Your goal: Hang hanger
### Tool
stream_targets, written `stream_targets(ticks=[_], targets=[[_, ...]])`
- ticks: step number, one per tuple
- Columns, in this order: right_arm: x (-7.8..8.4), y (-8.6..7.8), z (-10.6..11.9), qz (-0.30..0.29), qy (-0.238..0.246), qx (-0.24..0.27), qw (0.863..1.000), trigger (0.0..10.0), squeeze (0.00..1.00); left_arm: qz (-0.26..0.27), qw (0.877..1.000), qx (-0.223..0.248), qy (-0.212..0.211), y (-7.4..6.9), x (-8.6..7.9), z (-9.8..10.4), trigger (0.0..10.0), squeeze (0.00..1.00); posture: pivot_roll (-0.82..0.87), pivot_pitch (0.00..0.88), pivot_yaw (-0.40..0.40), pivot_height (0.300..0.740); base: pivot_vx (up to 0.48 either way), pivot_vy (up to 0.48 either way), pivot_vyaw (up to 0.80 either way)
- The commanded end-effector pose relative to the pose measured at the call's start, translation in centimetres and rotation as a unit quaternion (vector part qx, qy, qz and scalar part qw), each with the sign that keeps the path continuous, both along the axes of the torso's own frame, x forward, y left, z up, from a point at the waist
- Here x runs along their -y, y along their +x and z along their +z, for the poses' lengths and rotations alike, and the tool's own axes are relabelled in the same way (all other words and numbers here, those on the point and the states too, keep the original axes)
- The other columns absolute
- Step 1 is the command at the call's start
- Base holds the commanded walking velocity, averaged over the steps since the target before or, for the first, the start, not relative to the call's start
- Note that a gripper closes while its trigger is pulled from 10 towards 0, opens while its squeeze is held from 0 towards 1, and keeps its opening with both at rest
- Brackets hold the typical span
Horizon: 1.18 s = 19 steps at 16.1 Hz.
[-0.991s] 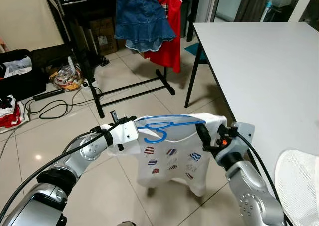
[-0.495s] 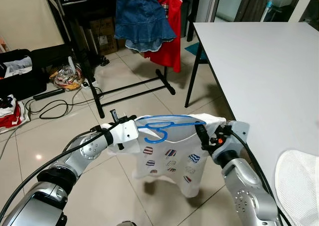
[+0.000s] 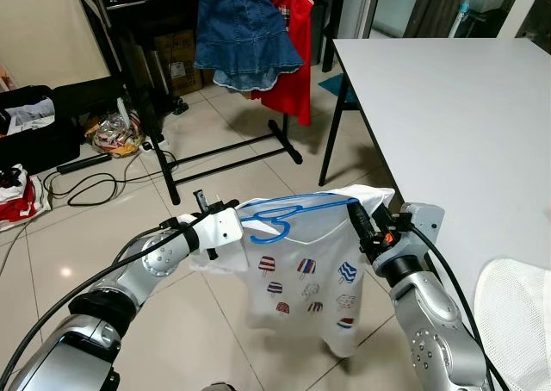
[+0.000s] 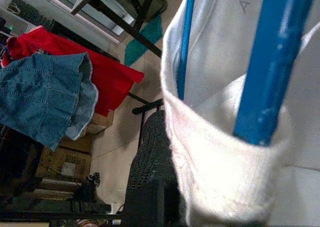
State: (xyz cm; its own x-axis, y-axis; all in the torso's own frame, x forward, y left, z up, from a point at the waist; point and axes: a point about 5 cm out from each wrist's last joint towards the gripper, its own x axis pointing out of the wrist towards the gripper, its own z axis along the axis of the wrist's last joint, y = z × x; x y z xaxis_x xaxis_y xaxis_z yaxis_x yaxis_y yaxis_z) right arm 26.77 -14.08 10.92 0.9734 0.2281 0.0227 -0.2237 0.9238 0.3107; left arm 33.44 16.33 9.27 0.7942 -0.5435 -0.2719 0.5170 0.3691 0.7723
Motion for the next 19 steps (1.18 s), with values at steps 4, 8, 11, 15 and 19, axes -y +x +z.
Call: stream_targets(ticks=[4,8,11,15,19], targets=[[-1.1,-0.6,0.7,0.052,-0.137,0.06,0.987,0.0,0.0,0.015,0.999,0.016,-0.029,0.6,0.9,0.7,1.1,0.0,0.05,0.067,0.043,0.74,0.0,0.0,0.0],[-1.7,-0.9,0.2,0.068,-0.313,0.103,0.942,0.0,0.0,0.018,0.997,-0.013,-0.077,0.1,3.1,-0.1,10.0,0.0,0.05,0.066,0.037,0.74,0.0,0.0,0.0],[-1.2,-0.5,1.6,0.03,-0.357,0.152,0.921,0.0,0.0,0.014,0.996,-0.044,-0.079,-0.3,4.3,-0.9,10.0,0.0,0.05,0.071,0.036,0.74,0.0,0.0,0.0],[-0.2,-0.3,3.0,-0.03,-0.345,0.181,0.92,0.0,0.0,0.03,0.995,-0.066,-0.072,-0.2,4.3,-1.3,10.0,0.0,0.05,0.074,0.039,0.74,0.0,0.0,0.0],[0.0,-0.6,1.6,-0.034,-0.303,0.13,0.944,0.0,0.0,0.042,0.994,-0.063,-0.074,0.1,4.0,-0.9,10.0,0.0,0.05,0.078,0.042,0.74,0.0,0.0,0.0]])
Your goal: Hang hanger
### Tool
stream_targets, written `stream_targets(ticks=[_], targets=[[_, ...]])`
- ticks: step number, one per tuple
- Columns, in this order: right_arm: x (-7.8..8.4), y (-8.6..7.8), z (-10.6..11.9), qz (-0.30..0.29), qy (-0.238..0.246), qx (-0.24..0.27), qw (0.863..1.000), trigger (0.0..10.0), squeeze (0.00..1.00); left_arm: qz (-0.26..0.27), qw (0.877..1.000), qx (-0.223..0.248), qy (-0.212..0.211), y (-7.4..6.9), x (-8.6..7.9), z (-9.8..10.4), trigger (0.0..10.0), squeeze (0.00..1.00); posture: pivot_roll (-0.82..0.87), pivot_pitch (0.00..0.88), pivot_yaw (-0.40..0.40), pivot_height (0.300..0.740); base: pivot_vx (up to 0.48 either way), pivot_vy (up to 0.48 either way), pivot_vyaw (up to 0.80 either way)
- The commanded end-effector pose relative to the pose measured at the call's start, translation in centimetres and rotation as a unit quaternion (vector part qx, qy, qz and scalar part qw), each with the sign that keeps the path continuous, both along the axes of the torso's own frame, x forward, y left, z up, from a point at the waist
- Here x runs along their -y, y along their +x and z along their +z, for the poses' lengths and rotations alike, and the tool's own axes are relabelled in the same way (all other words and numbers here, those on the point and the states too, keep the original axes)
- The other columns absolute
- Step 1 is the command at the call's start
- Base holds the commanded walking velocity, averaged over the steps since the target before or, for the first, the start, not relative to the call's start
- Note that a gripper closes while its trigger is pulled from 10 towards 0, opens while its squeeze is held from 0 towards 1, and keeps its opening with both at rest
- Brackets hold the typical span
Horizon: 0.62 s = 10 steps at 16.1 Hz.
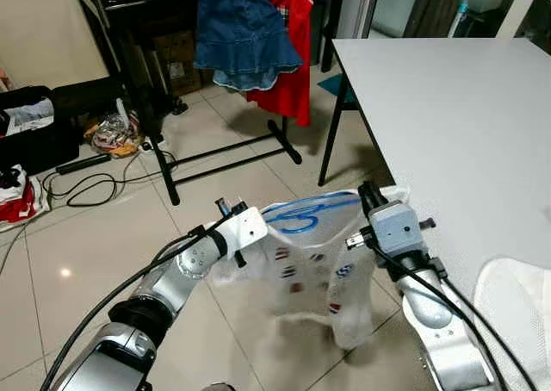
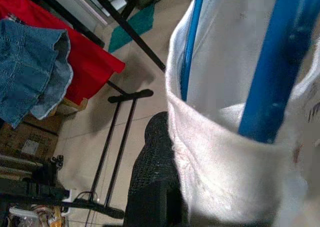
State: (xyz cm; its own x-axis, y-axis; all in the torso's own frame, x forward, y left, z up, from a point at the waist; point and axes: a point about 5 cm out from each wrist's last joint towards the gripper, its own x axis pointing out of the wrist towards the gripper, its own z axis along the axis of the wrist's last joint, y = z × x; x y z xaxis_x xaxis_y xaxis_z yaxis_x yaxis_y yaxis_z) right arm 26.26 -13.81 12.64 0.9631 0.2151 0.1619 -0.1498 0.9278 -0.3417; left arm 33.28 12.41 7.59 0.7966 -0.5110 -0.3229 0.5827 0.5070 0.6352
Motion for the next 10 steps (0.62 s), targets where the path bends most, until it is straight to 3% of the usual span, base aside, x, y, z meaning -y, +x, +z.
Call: stream_targets(ticks=[1,2,3,4,5,9,10], targets=[[0.5,-0.1,-0.8,-0.016,0.019,-0.028,0.999,0.0,0.0,0.0,1.0,0.013,-0.01,0.3,0.1,0.8,10.0,0.0,0.05,0.078,0.042,0.74,0.0,0.0,0.0],[0.6,-0.2,-1.3,-0.024,0.036,-0.05,0.998,8.5,0.0,0.001,1.0,0.015,-0.008,0.3,0.0,0.9,10.0,0.0,0.05,0.078,0.043,0.74,0.0,0.0,0.0],[0.6,-0.2,-1.6,-0.026,0.044,-0.059,0.997,9.3,0.0,0.002,1.0,0.016,-0.007,0.3,0.0,0.9,10.0,0.0,0.05,0.078,0.043,0.74,0.0,0.0,0.0],[0.7,-0.4,-2.1,-0.034,0.069,-0.079,0.994,10.0,0.37,0.003,1.0,0.018,-0.007,0.3,0.0,0.9,10.0,0.0,0.05,0.077,0.043,0.74,0.0,0.0,0.0],[1.0,-0.5,-2.5,-0.047,0.097,-0.093,0.99,10.0,1.0,0.005,1.0,0.02,-0.007,0.4,0.0,1.0,10.0,0.0,0.05,0.077,0.043,0.74,0.0,0.0,0.0],[2.9,-1.0,-2.7,-0.103,0.129,-0.102,0.981,10.0,1.0,0.01,1.0,0.023,-0.008,0.4,-0.2,1.1,10.0,0.0,0.05,0.076,0.043,0.74,0.0,0.0,0.0],[3.4,-1.3,-3.2,-0.127,0.13,-0.125,0.975,10.0,1.0,0.008,1.0,0.021,-0.007,0.4,-0.1,1.0,10.0,0.0,0.04,0.076,0.049,0.74,0.0,0.0,0.0]])
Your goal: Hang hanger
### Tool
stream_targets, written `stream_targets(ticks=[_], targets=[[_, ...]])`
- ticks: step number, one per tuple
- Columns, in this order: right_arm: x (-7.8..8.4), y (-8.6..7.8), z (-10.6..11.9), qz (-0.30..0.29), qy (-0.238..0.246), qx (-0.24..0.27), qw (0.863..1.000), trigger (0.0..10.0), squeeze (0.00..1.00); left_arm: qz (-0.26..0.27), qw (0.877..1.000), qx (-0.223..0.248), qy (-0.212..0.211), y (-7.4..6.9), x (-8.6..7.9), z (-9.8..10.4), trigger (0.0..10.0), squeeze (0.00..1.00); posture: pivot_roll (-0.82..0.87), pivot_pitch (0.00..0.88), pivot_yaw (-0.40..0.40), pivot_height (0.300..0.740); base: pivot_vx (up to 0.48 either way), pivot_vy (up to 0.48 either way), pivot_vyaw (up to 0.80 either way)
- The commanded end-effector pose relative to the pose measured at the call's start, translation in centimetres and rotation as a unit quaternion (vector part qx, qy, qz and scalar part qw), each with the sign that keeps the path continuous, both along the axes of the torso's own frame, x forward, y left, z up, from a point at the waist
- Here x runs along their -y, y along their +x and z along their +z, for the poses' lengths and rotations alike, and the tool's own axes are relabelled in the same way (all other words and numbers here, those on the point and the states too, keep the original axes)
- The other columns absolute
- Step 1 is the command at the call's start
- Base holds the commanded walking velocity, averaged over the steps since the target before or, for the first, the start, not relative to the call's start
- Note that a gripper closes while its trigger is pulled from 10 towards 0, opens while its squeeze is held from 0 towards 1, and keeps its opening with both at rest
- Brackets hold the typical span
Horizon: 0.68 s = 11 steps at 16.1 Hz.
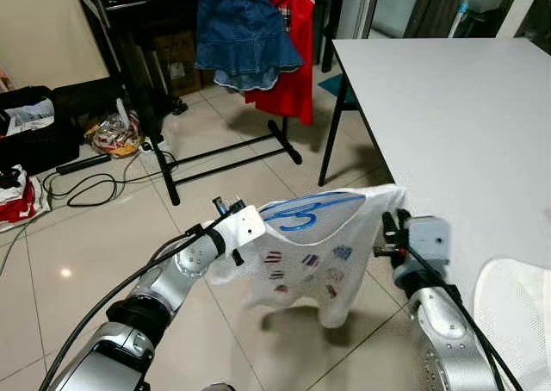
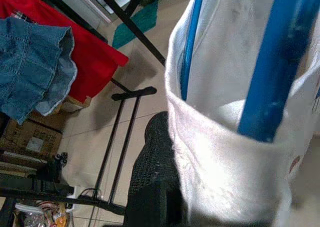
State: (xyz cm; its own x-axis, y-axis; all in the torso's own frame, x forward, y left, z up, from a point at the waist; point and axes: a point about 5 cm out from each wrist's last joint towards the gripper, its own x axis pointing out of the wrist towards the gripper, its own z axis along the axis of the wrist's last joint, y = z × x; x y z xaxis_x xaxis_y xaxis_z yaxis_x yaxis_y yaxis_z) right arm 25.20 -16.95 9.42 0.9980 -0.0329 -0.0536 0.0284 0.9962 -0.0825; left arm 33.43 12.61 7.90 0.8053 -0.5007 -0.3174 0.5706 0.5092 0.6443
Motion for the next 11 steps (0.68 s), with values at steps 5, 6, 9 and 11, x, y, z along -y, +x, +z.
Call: stream_targets(ticks=[5,6,9,11], targets=[[-1.7,-0.4,0.0,0.049,0.044,-0.033,0.997,10.0,1.0,-0.001,1.0,0.017,-0.012,0.4,0.5,0.9,10.0,0.0,0.03,0.075,0.052,0.74,0.0,0.0,0.0],[-2.3,-0.2,0.5,0.063,0.055,-0.03,0.996,10.0,1.0,-0.001,1.0,0.017,-0.011,0.4,0.5,0.9,10.0,0.0,0.03,0.075,0.053,0.74,0.0,0.0,0.0],[-3.3,0.1,1.1,0.089,0.074,-0.033,0.993,10.0,1.0,0.0,1.0,0.016,-0.01,0.4,0.4,0.8,10.0,0.0,0.04,0.075,0.051,0.74,0.0,0.0,0.0],[-3.7,0.7,0.7,0.091,0.059,-0.045,0.993,10.0,0.0,-0.001,1.0,0.016,-0.011,0.3,0.5,0.8,10.0,0.0,0.04,0.073,0.048,0.74,0.0,0.0,0.0]])
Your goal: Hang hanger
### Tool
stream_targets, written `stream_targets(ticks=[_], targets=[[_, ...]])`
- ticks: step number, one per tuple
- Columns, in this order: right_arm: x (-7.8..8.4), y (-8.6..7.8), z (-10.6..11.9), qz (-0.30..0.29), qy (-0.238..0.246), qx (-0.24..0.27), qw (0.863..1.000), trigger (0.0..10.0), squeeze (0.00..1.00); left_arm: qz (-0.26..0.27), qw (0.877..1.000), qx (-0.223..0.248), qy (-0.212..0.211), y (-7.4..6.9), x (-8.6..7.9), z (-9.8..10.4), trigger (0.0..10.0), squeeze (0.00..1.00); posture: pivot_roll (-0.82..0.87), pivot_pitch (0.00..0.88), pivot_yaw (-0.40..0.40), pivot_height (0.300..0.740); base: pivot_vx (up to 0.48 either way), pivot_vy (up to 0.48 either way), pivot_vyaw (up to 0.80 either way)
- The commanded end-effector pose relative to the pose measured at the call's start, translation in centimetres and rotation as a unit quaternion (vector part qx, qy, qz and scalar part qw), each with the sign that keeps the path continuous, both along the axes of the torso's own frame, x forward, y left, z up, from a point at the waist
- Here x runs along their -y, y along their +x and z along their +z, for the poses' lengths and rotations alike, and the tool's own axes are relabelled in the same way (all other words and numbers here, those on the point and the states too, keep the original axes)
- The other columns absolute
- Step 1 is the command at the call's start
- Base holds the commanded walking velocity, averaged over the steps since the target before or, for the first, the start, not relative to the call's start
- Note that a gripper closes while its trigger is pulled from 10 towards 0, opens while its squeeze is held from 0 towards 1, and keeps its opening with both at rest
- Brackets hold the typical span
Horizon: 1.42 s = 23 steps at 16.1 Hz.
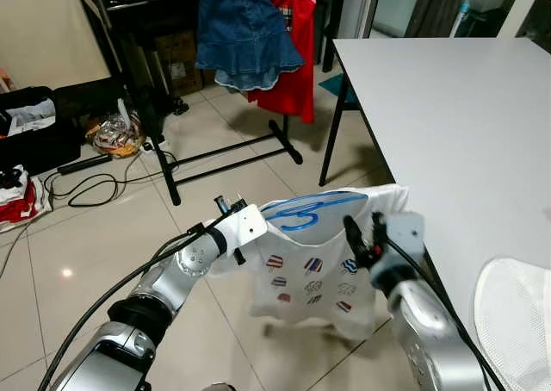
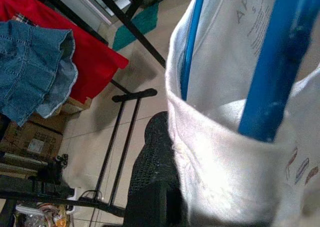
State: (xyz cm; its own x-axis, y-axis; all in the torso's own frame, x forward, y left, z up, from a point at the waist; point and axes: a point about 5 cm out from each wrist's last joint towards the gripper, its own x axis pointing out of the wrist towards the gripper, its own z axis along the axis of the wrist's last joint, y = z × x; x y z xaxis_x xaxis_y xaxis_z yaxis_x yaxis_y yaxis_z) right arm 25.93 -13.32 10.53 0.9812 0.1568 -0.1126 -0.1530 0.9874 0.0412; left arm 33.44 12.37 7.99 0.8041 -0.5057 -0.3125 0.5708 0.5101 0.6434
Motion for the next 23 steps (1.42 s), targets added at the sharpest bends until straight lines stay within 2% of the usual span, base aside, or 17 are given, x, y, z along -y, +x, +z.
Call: stream_targets(ticks=[1,5,9,12,15,20,23], targets=[[-0.2,0.3,-0.5,0.0,-0.009,-0.016,1.0,10.0,0.0,0.002,1.0,0.015,-0.009,0.3,0.3,0.7,10.0,0.0,0.05,0.071,0.048,0.74,0.0,0.0,0.0],[-1.0,1.3,0.0,-0.005,-0.023,-0.012,1.0,10.0,0.0,0.0,1.0,0.018,-0.005,0.2,0.3,0.7,10.0,0.0,0.05,0.07,0.044,0.74,0.0,0.0,0.0],[0.2,1.6,-0.8,-0.041,-0.038,-0.03,0.998,10.0,0.0,0.001,1.0,0.02,-0.001,0.2,0.2,0.7,10.0,0.0,0.05,0.066,0.04,0.74,0.0,0.0,0.0],[0.5,1.8,-1.2,-0.069,-0.005,-0.051,0.996,10.0,0.0,0.001,1.0,0.021,-0.001,0.2,0.2,0.7,10.0,0.0,0.05,0.065,0.042,0.74,0.0,0.0,0.0],[1.1,2.1,-1.7,-0.106,0.054,-0.078,0.99,10.0,0.0,-0.002,1.0,0.021,-0.001,0.2,0.4,0.6,10.0,0.0,0.05,0.066,0.042,0.74,0.0,0.0,0.0],[0.1,2.8,-0.7,-0.1,0.096,-0.073,0.988,10.0,0.0,-0.004,1.0,0.02,-0.001,0.1,0.5,0.6,10.0,0.0,0.05,0.067,0.04,0.74,0.0,0.0,0.0],[0.3,2.9,-0.4,-0.102,0.119,-0.078,0.985,10.0,0.0,-0.003,1.0,0.02,0.0,0.1,0.4,0.5,10.0,0.0,0.06,0.067,0.042,0.74,0.0,0.0,0.0]])
